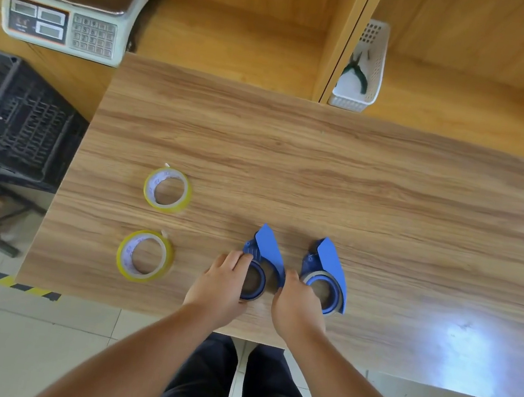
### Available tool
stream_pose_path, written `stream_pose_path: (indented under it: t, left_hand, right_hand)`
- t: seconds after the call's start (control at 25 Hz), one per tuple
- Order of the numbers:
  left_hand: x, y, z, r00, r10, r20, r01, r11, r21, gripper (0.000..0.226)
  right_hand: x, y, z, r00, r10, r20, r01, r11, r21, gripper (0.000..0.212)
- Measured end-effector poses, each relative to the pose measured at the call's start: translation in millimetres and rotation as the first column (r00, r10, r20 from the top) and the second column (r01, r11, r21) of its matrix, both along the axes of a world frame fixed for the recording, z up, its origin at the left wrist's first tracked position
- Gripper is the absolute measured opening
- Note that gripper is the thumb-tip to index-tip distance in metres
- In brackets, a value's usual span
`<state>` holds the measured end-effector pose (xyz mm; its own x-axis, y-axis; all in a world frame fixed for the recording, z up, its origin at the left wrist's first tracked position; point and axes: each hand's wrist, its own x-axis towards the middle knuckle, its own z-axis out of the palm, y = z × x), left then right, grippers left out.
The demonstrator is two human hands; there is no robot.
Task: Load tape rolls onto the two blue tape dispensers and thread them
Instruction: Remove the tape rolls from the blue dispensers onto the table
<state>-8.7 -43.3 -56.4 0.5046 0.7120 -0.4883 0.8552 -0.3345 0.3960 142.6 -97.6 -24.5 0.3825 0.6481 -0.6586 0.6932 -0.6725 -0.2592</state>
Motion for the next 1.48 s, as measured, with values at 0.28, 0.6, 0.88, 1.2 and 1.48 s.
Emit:
stream_pose_path:
  t: [0.28, 0.6, 0.88, 1.2, 1.48]
  left_hand:
    - [2, 1, 15, 0.998, 0.037, 0.053, -0.037, 0.999, -0.002, 0.086]
    - [27, 66, 52, 0.983, 0.061, 0.175, -0.076, 0.994, 0.08, 0.085]
    - [106, 169, 17, 0.989, 0.126, 0.076, -0.134, 0.985, 0.107, 0.084]
    - [128, 189, -26, 0.992, 0.116, 0.046, -0.119, 0.99, 0.077, 0.095]
    - [128, 145, 14, 0.993, -0.064, 0.098, 0.044, 0.981, 0.191, 0.091]
  right_hand:
    - [4, 1, 2, 0.999, 0.05, -0.006, -0.05, 0.999, -0.001, 0.039]
    - [40, 10, 22, 0.999, -0.033, 0.018, 0.031, 0.993, 0.118, 0.034]
    - [91, 4, 33, 0.978, -0.181, 0.098, 0.158, 0.965, 0.211, 0.037]
    - [105, -24, 13, 0.947, -0.307, 0.1, 0.287, 0.942, 0.171, 0.026]
    - [111, -36, 7, 0.973, -0.218, 0.07, 0.212, 0.973, 0.088, 0.038]
